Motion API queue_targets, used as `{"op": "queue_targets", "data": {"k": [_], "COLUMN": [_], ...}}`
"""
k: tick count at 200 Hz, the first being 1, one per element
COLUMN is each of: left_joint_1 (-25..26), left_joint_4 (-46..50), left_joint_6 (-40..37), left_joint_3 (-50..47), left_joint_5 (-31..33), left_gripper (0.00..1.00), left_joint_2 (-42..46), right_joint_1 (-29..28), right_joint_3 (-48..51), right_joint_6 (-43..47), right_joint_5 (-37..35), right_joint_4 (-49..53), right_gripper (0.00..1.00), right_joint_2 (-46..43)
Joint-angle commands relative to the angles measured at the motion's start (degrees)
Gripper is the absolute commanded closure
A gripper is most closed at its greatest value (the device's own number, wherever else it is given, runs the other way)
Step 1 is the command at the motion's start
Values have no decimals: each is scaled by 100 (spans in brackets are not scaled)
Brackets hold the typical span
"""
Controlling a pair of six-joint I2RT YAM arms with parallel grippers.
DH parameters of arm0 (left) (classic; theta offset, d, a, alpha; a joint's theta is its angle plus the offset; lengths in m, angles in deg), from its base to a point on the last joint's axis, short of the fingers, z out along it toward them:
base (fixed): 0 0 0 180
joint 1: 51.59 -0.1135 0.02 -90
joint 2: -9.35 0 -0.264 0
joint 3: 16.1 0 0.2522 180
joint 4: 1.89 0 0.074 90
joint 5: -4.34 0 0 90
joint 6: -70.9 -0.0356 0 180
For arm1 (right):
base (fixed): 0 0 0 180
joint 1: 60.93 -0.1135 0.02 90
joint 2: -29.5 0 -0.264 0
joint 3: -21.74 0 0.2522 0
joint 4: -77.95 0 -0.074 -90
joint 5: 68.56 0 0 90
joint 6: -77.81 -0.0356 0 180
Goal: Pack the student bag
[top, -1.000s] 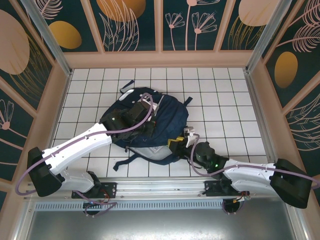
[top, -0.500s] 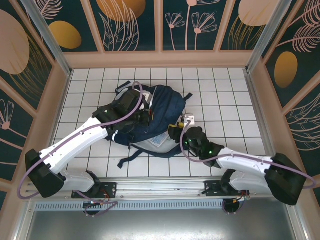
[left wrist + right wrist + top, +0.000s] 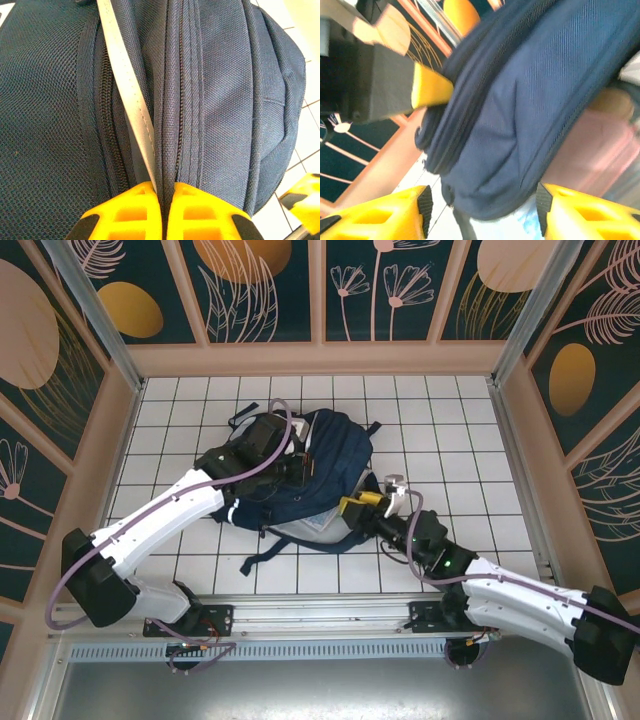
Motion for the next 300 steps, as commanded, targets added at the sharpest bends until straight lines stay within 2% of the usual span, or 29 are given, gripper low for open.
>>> {"op": "queue_targets", "data": {"k": [1,54,82,99,113,124,173,200,217,235,243,250,264,300], "left_joint_1": [-141,-157,-153,-153,-162,-235,-937,-1082,-1096,-1096,-1090,-1097,-1094,-1088], "left_joint_4": [-835,-790,-727,-661,-571,-493,-360,-203,-191,-255,-306,-371,-580,-1258], "left_joint_6": [3,19,48,41,6,-22,-114,-239,-278,-265,-231,-185,-63,230], "left_joint_3": [363,462,434,405,415,442,555,694,699,626,568,485,277,-324], "left_joint_5": [114,-37,-141,-143,-22,16,-553,-703,-850,-1087,-1179,-1235,-1345,-2020], "left_gripper": [100,100,100,100,100,100,100,100,100,100,100,100,100,100], "left_joint_2": [-9,17,79,144,198,245,434,427,412,392,380,389,392,105], "right_joint_1": [-196,-283,-117,-33,32,46,-69,-72,-83,-122,-183,-227,-279,-283], "right_joint_3": [109,-270,-752,-969,-1047,-1051,-394,-50,7,-141,-267,-407,-633,-550], "right_joint_6": [-579,-508,-450,-415,-397,-363,-23,380,579,676,730,779,888,667], "right_joint_5": [108,339,535,732,915,1077,1478,1686,2149,2733,2813,2762,2412,333], "right_joint_4": [-435,-1797,-2188,-2342,-2408,-2363,-2251,-2534,-2846,-3115,-3054,-2850,-2254,-258], "right_gripper": [39,42,52,67,90,100,100,100,100,91,84,74,66,66], "right_joint_2": [327,1996,2790,3079,3252,3330,3405,3364,3341,3285,3223,3150,2942,1892]}}
